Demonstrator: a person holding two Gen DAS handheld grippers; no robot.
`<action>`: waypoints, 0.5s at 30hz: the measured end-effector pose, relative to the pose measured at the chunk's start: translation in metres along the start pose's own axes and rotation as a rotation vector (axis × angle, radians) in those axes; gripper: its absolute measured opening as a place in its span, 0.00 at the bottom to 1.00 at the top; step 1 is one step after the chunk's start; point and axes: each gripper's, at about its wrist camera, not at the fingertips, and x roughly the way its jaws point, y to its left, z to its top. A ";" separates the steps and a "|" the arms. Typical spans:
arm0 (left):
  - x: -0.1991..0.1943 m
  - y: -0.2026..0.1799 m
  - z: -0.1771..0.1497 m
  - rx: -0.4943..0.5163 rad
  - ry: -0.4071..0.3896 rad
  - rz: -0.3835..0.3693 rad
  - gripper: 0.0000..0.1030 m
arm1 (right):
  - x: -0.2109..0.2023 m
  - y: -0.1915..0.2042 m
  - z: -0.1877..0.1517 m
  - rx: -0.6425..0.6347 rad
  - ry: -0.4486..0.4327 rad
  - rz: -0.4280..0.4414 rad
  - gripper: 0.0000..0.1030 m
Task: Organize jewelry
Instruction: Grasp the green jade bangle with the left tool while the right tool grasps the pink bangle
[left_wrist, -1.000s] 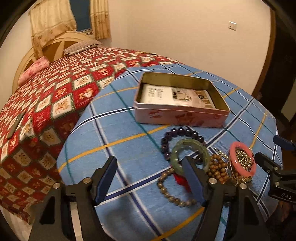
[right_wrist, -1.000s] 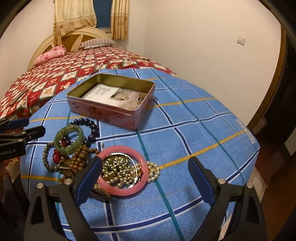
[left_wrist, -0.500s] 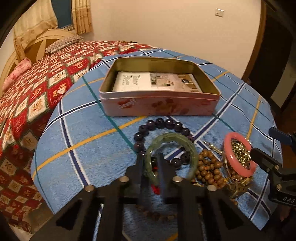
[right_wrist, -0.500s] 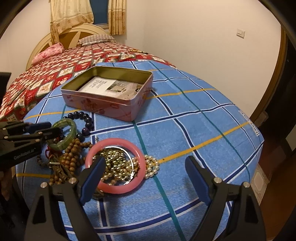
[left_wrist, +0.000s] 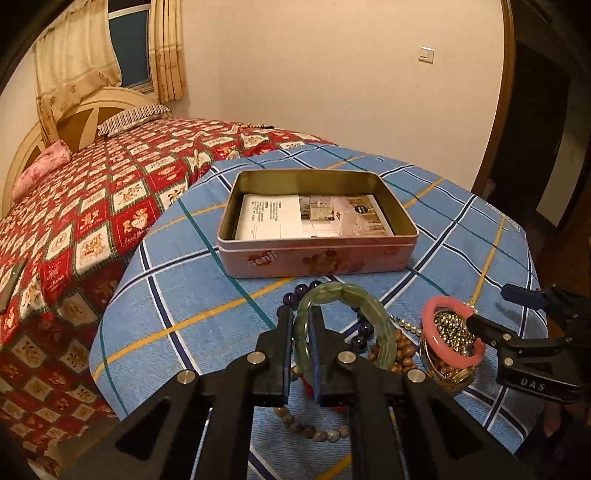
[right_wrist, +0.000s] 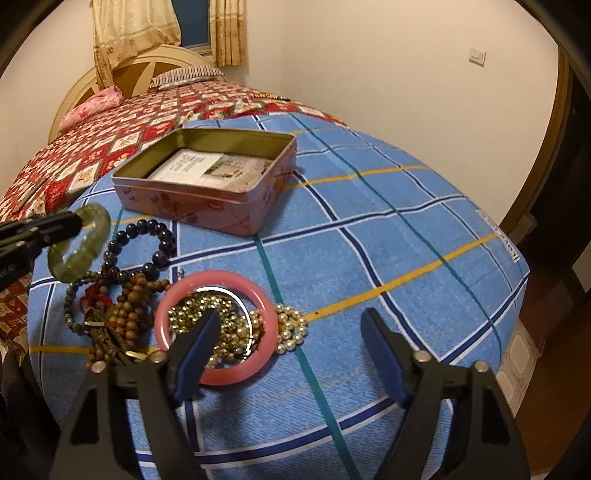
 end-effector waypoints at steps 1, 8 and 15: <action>0.001 0.000 -0.001 -0.001 0.004 0.000 0.07 | 0.002 -0.001 -0.001 -0.001 0.008 0.001 0.69; 0.003 0.002 -0.005 -0.005 0.014 -0.005 0.07 | 0.002 -0.014 0.001 0.050 0.004 0.011 0.59; 0.006 0.002 -0.006 -0.005 0.024 -0.007 0.07 | 0.016 -0.006 0.001 0.003 0.041 0.016 0.42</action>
